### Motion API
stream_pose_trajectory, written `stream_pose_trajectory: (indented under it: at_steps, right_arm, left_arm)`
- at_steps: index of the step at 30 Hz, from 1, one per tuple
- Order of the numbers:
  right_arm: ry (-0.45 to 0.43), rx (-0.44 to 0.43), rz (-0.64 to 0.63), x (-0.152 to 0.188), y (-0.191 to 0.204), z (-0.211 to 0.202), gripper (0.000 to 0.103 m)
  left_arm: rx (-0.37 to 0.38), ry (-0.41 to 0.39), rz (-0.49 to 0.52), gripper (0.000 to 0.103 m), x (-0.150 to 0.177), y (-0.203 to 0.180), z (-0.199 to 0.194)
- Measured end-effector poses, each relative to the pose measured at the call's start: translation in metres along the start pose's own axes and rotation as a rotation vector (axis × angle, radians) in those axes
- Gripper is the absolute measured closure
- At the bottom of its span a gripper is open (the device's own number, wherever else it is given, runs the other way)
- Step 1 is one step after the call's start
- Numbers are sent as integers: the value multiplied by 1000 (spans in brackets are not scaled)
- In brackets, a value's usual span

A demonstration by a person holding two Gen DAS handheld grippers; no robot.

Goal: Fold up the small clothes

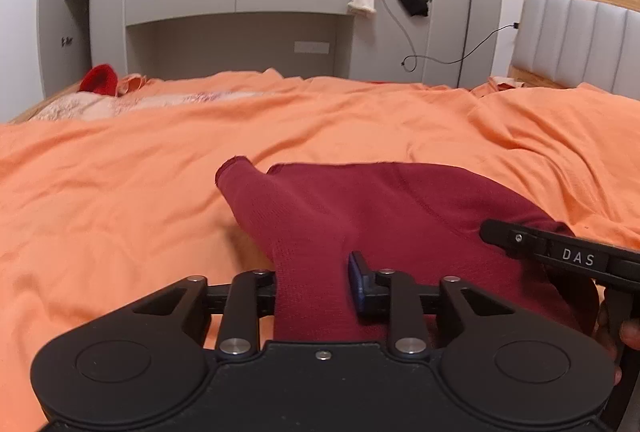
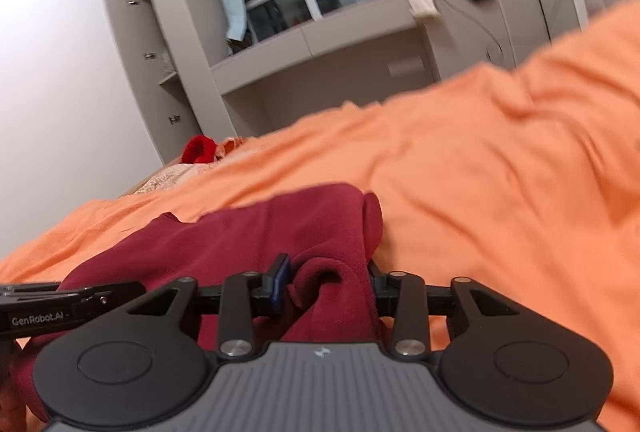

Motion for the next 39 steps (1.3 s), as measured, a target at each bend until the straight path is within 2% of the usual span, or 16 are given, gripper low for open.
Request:
stream_pose_trajectory:
  at_steps: [5, 7, 9, 11, 15, 17, 23, 25, 29, 34, 39]
  right_arm:
    - [4, -3, 52, 3, -13, 1, 49]
    - [2, -2, 51, 4, -12, 0, 49]
    - [0, 1, 55, 4, -13, -1, 46]
    - [1, 4, 67, 2, -14, 3, 35]
    - [-1, -1, 84, 1, -16, 3, 27]
    - [-2, -1, 84, 1, -16, 2, 21]
    - [-14, 1, 81, 1, -15, -1, 12]
    - [-18, 3, 86, 0, -16, -3, 10]
    - [-35, -3, 84, -2, -14, -12, 1]
    - [-50, -11, 72, -3, -12, -22, 1]
    - [-58, -17, 69, -2, -12, -30, 0]
  left_arm:
    - [-39, 9, -15, 61, 6, 3, 2]
    - [-46, 9, -27, 59, 5, 4, 1]
    - [-59, 9, -43, 51, 5, 5, 0]
    - [-77, 6, -52, 43, 3, 7, -1]
    - [-89, 2, -49, 37, 4, 5, -3]
    - [-96, -2, -38, 34, 4, 4, -4]
    - [-124, -9, 3, 31, 7, -1, -6]
    - [-115, -7, -5, 29, 5, -1, -10]
    - [-52, -25, -10, 20, 6, -3, -26]
    - [-31, -61, 31, 18, 20, -5, -44]
    - [-23, -72, 10, 17, 30, 0, -53]
Point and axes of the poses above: each gripper's, at about its wrist camera, not at the fingertips, and z roughly the way its jaws point, y to its left, x to its underside, the point moved 4 cm from there along z, roughly the way its jaws point, and after that the axes turned 10 degrees about -z, right-handed, at the moved point
